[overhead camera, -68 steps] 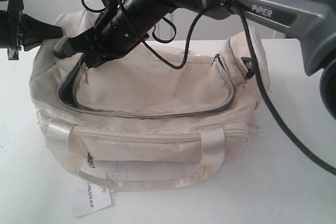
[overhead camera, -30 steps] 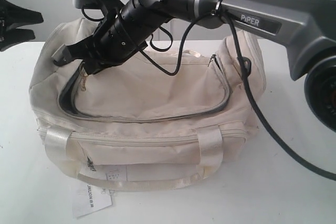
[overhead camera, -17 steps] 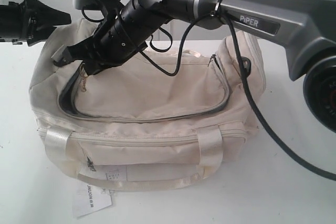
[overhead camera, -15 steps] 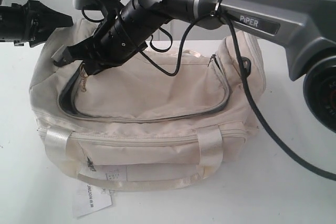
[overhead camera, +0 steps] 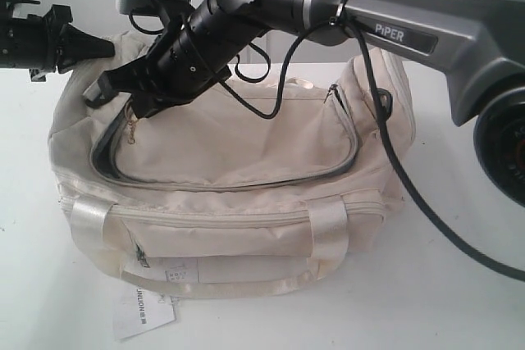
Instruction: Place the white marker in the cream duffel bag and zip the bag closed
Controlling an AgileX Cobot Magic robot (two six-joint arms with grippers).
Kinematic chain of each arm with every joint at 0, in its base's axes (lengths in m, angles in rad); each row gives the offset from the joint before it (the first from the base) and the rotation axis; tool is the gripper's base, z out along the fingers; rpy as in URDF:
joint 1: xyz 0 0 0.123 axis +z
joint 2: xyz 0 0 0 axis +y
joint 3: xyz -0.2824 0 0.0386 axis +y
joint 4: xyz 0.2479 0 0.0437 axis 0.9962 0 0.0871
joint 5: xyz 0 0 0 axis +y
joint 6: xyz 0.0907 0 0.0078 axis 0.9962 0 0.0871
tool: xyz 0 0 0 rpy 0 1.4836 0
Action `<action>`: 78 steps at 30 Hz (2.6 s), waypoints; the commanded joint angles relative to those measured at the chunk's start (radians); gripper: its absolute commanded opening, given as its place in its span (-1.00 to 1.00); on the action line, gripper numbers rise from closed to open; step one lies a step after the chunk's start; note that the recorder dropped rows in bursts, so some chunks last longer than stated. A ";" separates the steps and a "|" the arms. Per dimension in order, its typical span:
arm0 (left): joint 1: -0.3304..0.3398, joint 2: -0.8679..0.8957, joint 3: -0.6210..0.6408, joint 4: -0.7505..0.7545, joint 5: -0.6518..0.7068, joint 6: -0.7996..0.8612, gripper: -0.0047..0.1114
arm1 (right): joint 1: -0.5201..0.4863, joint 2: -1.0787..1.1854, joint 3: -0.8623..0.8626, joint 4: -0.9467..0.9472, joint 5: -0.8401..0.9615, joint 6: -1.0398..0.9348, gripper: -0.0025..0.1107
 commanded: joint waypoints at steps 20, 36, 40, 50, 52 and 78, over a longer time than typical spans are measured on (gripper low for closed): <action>0.001 -0.002 -0.007 -0.088 -0.020 -0.088 -0.92 | -0.002 -0.005 -0.002 0.084 0.148 0.053 -0.96; 0.001 -0.002 -0.007 -0.102 -0.030 -0.110 -0.92 | 0.000 -0.005 -0.002 0.087 0.230 0.051 -0.96; 0.001 -0.002 -0.007 -0.104 -0.030 -0.110 -0.92 | 0.002 -0.005 -0.002 0.089 0.242 0.049 -0.96; 0.001 -0.002 -0.007 -0.104 -0.030 -0.110 -0.92 | 0.023 -0.005 -0.002 0.089 0.285 0.036 -0.96; 0.001 -0.002 -0.007 -0.104 -0.030 -0.112 -0.92 | 0.023 -0.005 -0.002 0.091 0.308 0.033 -0.96; 0.001 -0.002 -0.007 -0.112 -0.031 -0.116 -0.92 | 0.061 -0.046 -0.002 0.116 0.375 0.003 -0.96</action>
